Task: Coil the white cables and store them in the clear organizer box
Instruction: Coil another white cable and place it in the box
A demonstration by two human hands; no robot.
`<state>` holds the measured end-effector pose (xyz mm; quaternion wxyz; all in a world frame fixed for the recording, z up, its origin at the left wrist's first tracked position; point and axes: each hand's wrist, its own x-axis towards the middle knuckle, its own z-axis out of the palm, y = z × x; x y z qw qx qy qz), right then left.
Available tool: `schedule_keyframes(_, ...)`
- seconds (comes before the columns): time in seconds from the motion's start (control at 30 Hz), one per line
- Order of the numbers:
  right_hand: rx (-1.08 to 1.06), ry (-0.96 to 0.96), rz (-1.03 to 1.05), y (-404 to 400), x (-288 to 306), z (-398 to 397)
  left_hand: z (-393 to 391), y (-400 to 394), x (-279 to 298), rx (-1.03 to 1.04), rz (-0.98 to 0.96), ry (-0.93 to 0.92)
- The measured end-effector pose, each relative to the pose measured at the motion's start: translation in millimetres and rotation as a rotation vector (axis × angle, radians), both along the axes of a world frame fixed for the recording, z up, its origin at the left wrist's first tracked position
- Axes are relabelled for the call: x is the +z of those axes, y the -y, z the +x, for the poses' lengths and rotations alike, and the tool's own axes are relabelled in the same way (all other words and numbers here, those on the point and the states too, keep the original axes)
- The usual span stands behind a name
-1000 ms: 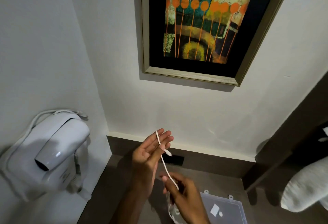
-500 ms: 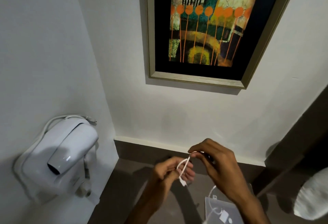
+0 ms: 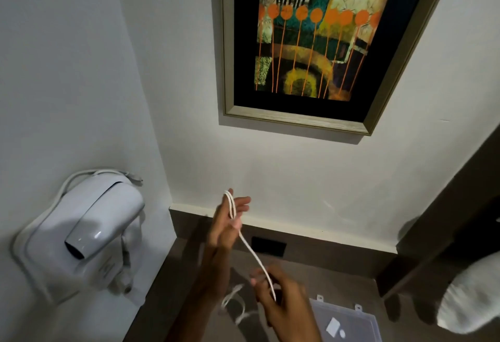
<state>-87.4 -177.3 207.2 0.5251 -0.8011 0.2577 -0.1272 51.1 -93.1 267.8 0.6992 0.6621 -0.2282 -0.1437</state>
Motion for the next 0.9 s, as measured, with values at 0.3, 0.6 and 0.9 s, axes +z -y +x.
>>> schedule_keyframes(0.3,0.018,0.286,-0.814,62.0,84.9,0.2,-34.6,-2.6,-44.0,-0.211,0.302,0.375)
schedule_keyframes(0.6,-0.012,0.407,-0.018,77.6,40.1,20.8,-34.3,-2.6,1.7,-0.6,-0.306,-0.514)
schedule_keyframes(0.9,0.058,0.037,-0.4,5.5,30.9,-14.8,-24.2,0.4,-12.7,-0.366,0.131,0.093)
